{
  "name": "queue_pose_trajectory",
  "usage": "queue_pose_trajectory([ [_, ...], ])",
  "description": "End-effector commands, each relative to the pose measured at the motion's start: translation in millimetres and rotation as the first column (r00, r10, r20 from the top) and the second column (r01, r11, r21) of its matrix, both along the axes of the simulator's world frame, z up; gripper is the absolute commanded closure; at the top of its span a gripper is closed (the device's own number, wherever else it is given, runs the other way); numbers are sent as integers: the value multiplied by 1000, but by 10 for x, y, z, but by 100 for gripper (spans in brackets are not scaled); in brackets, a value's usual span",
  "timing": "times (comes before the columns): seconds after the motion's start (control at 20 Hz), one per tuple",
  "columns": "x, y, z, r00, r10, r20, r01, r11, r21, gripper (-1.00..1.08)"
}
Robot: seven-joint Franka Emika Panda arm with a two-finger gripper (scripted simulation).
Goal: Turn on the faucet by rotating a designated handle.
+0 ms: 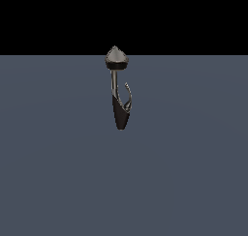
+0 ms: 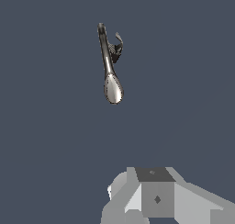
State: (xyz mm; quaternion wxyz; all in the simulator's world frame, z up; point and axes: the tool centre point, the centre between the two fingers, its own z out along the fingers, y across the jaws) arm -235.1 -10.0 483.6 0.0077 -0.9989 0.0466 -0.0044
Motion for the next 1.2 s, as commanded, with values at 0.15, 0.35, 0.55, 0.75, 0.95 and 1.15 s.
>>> queue_pose_trajectory([
  [0.15, 212, 78, -128, 997, -73, -38, 74, 997, 32, 108],
  [0.35, 432, 145, -262, 986, -146, -78, 151, 987, 61, 108],
  [0.55, 687, 208, -425, 965, -228, -127, 240, 966, 91, 108],
  [0.75, 944, 255, -599, 935, -307, -179, 330, 937, 116, 108],
  [0.95, 1202, 285, -785, 894, -382, -233, 419, 898, 137, 108],
  [1.15, 1458, 299, -984, 844, -452, -289, 506, 849, 152, 108],
])
